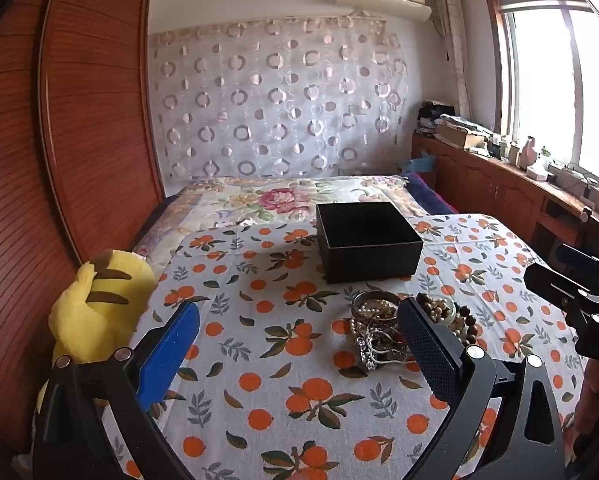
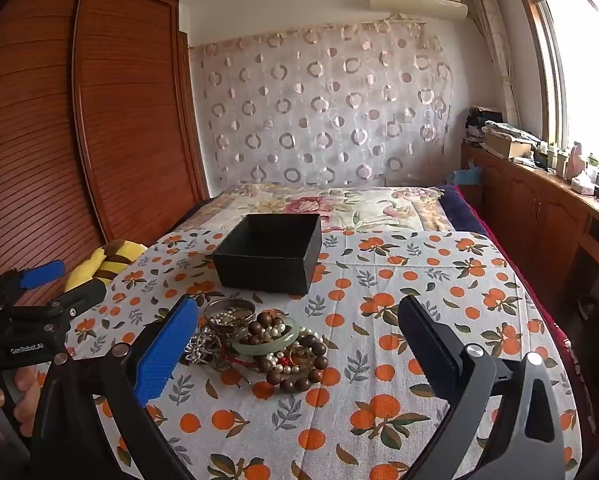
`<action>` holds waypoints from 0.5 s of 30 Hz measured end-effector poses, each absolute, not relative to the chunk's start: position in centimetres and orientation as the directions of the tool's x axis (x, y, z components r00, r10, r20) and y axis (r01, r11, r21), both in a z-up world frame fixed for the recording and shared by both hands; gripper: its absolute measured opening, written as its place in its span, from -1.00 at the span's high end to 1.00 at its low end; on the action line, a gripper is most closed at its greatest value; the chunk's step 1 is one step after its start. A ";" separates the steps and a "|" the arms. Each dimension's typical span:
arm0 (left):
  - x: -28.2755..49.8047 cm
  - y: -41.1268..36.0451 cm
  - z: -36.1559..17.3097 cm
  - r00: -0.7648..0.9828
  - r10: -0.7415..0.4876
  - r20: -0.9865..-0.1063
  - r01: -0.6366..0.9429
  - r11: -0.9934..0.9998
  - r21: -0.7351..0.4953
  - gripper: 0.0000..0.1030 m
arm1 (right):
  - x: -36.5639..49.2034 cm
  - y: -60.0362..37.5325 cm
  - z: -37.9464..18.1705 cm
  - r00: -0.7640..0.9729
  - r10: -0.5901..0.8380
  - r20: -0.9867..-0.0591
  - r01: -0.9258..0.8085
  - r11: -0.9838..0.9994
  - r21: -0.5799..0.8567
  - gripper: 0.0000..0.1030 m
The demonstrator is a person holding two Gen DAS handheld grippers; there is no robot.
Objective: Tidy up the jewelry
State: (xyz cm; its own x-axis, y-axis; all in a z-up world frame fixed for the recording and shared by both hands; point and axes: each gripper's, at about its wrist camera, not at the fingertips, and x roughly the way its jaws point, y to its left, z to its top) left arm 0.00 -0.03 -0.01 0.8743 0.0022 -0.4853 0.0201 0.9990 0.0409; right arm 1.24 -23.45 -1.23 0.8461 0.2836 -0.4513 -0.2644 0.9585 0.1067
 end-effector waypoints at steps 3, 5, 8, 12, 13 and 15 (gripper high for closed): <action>0.0 0.0 0.0 0.874 0.001 -0.485 0.020 0.999 0.038 -0.86 | 1.3 -23.5 -1.2 0.843 0.286 -0.455 -0.264 0.958 0.113 -0.95; 0.0 0.0 0.0 0.874 0.001 -0.486 0.020 0.999 0.037 -0.86 | 1.3 -23.5 -1.2 0.843 0.285 -0.456 -0.264 0.958 0.110 -0.95; 0.0 0.0 0.0 0.874 0.001 -0.485 0.020 0.999 0.038 -0.86 | 1.2 -23.5 -1.3 0.843 0.284 -0.457 -0.264 0.958 0.110 -0.95; 0.0 -0.1 0.0 0.877 0.003 -0.481 0.017 0.999 0.037 -0.86 | 1.2 -23.5 -1.2 0.842 0.287 -0.457 -0.265 0.958 0.111 -0.95; 0.0 -0.1 0.1 0.878 0.004 -0.480 0.016 0.999 0.038 -0.86 | 1.2 -23.5 -1.2 0.843 0.285 -0.457 -0.264 0.958 0.111 -0.95; 0.1 -0.2 0.1 0.879 0.006 -0.477 0.014 0.999 0.039 -0.86 | 1.2 -23.5 -1.2 0.842 0.286 -0.456 -0.265 0.958 0.112 -0.95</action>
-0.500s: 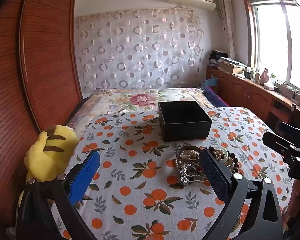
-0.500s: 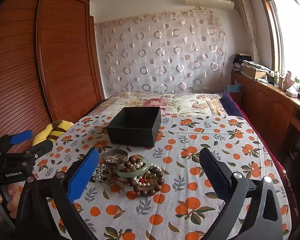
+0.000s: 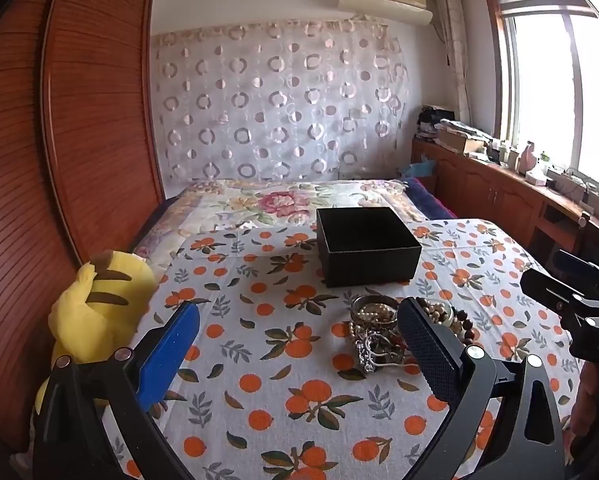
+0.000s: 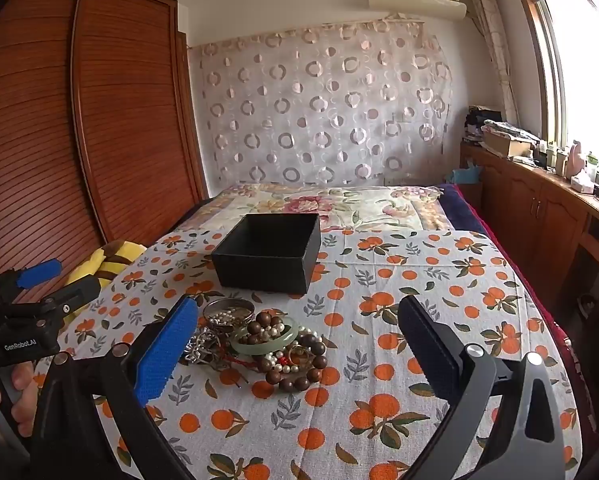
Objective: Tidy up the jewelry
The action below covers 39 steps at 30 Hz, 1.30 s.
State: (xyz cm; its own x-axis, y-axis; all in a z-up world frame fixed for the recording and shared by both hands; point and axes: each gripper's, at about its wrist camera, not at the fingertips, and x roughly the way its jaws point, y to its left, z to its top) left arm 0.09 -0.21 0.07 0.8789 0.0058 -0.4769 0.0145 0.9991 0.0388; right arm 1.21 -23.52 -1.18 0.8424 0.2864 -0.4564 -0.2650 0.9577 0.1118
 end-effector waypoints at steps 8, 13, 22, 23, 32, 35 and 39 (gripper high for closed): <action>0.0 -0.3 0.5 0.879 0.000 -0.477 0.019 0.999 0.035 -0.86 | 1.2 -23.6 -1.1 0.843 0.286 -0.455 -0.265 0.958 0.111 -0.95; -0.3 -0.1 1.0 0.880 -0.001 -0.475 0.019 0.999 0.033 -0.86 | 1.1 -23.6 -1.0 0.843 0.287 -0.454 -0.265 0.958 0.112 -0.95; -0.5 0.2 0.9 0.882 -0.004 -0.471 0.019 0.999 0.028 -0.86 | 1.1 -23.6 -1.0 0.844 0.287 -0.454 -0.266 0.957 0.112 -0.95; -0.5 0.2 1.0 0.882 -0.004 -0.471 0.019 0.999 0.028 -0.86 | 1.1 -23.6 -1.0 0.844 0.288 -0.453 -0.266 0.957 0.112 -0.95; -0.5 0.2 1.1 0.882 -0.002 -0.471 0.018 0.999 0.029 -0.86 | 1.1 -23.6 -1.0 0.844 0.288 -0.453 -0.267 0.957 0.112 -0.95; -0.5 0.0 1.1 0.883 -0.004 -0.469 0.019 0.999 0.027 -0.86 | 1.1 -23.6 -1.0 0.843 0.289 -0.453 -0.267 0.957 0.113 -0.95; -0.6 -0.1 1.4 0.885 -0.005 -0.466 0.020 0.999 0.026 -0.86 | 1.1 -23.6 -1.0 0.844 0.288 -0.453 -0.267 0.957 0.112 -0.95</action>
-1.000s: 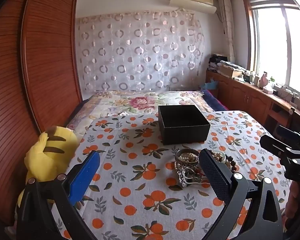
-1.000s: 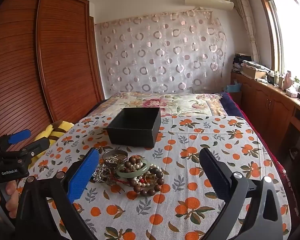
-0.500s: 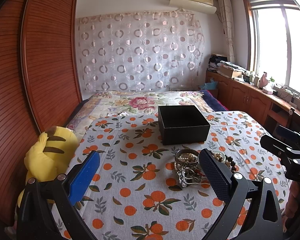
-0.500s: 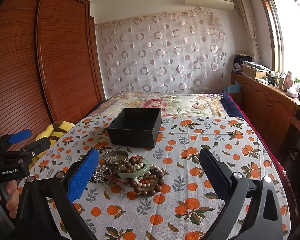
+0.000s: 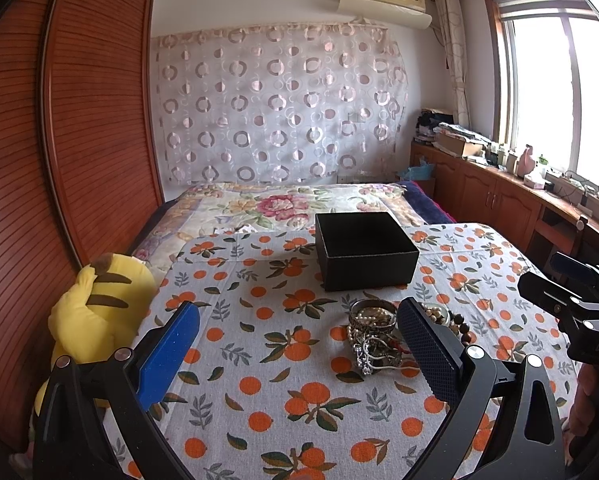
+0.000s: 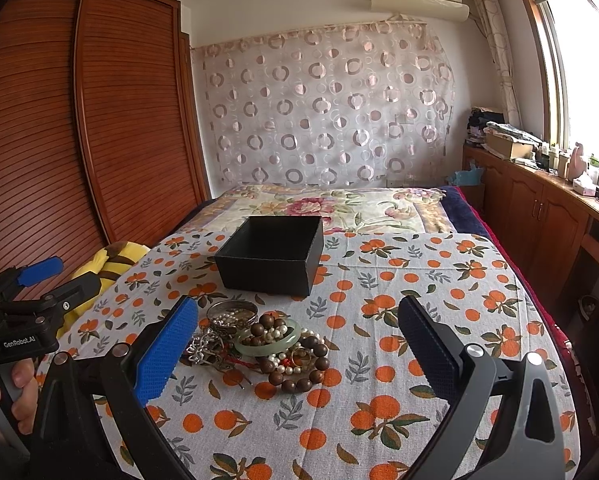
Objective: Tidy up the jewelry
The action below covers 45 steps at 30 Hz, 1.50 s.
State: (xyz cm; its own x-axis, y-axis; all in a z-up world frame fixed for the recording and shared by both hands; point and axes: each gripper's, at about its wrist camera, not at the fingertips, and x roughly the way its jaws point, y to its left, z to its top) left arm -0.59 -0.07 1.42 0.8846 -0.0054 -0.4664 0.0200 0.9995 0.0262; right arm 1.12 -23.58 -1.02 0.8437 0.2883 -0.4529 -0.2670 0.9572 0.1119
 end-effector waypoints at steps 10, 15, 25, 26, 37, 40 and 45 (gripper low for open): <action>-0.6 -0.1 1.5 0.884 -0.006 -0.467 0.021 0.999 0.027 -0.86 | 1.0 -23.5 -0.9 0.844 0.289 -0.452 -0.268 0.957 0.112 -0.95; -0.6 0.0 1.3 0.885 -0.006 -0.465 0.020 0.999 0.025 -0.86 | 1.0 -23.5 -0.9 0.844 0.289 -0.452 -0.268 0.957 0.112 -0.95; -0.6 0.0 1.4 0.885 -0.006 -0.466 0.020 0.999 0.024 -0.86 | 0.9 -23.6 -0.9 0.844 0.289 -0.452 -0.268 0.957 0.112 -0.95; -0.6 0.0 1.3 0.885 -0.006 -0.465 0.019 1.000 0.024 -0.86 | 0.9 -23.6 -0.9 0.844 0.290 -0.452 -0.268 0.957 0.112 -0.95; -1.0 -0.2 2.1 0.883 -0.006 -0.469 0.019 1.000 0.023 -0.86 | 1.3 -24.0 -1.3 0.844 0.290 -0.452 -0.268 0.957 0.114 -0.95; -0.6 0.0 1.3 0.881 -0.008 -0.473 0.021 1.000 0.023 -0.86 | 1.5 -24.3 -1.5 0.842 0.291 -0.455 -0.269 0.956 0.114 -0.95; 0.3 0.3 0.4 0.859 -0.025 -0.511 0.040 0.999 0.017 -0.86 | 1.3 -23.5 -1.6 0.835 0.292 -0.467 -0.275 0.956 0.105 -0.95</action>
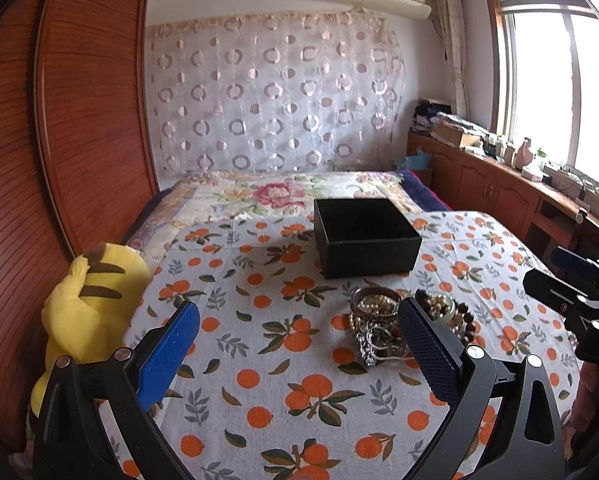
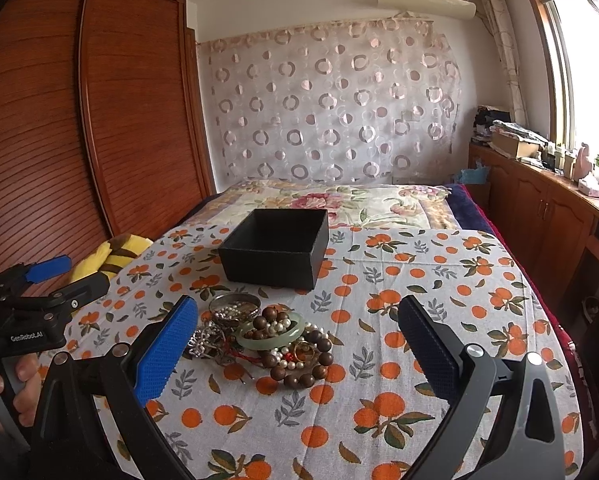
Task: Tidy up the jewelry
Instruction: 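Move both grippers down toward the jewelry pile beside the black box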
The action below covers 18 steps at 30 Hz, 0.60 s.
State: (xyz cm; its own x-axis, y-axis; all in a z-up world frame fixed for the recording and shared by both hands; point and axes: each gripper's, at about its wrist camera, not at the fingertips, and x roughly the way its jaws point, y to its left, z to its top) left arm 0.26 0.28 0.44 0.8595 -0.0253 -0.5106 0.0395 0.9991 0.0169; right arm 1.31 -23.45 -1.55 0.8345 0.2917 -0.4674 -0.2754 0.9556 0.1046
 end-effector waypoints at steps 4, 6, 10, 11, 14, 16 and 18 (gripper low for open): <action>1.2 0.4 -0.8 0.838 -0.044 -0.545 0.062 0.998 0.014 -0.86 | 2.1 -23.2 -2.7 0.822 0.303 -0.481 -0.295 0.951 0.096 -0.95; 1.4 0.3 -1.1 0.827 -0.052 -0.560 0.073 0.997 0.015 -0.86 | 2.4 -23.2 -3.2 0.813 0.306 -0.495 -0.306 0.948 0.083 -0.95; 2.7 0.8 -2.4 0.809 -0.080 -0.582 0.103 0.995 0.007 -0.86 | 3.2 -23.2 -4.4 0.793 0.327 -0.515 -0.334 0.939 0.081 -0.90; 2.9 0.7 -2.5 0.803 -0.097 -0.588 0.118 0.993 -0.002 -0.86 | 3.3 -23.2 -4.7 0.785 0.333 -0.523 -0.343 0.936 0.081 -0.88; 3.9 0.6 -3.0 0.780 -0.144 -0.609 0.163 0.986 -0.024 -0.86 | 3.7 -23.0 -5.6 0.763 0.345 -0.546 -0.358 0.930 0.088 -0.88; 4.5 0.4 -3.4 0.772 -0.155 -0.616 0.177 0.984 -0.026 -0.86 | 4.0 -22.9 -6.1 0.751 0.347 -0.562 -0.363 0.928 0.089 -0.88; 5.6 0.3 -3.7 0.760 -0.166 -0.629 0.189 0.982 -0.031 -0.86 | 4.2 -22.7 -6.6 0.738 0.356 -0.573 -0.376 0.922 0.089 -0.88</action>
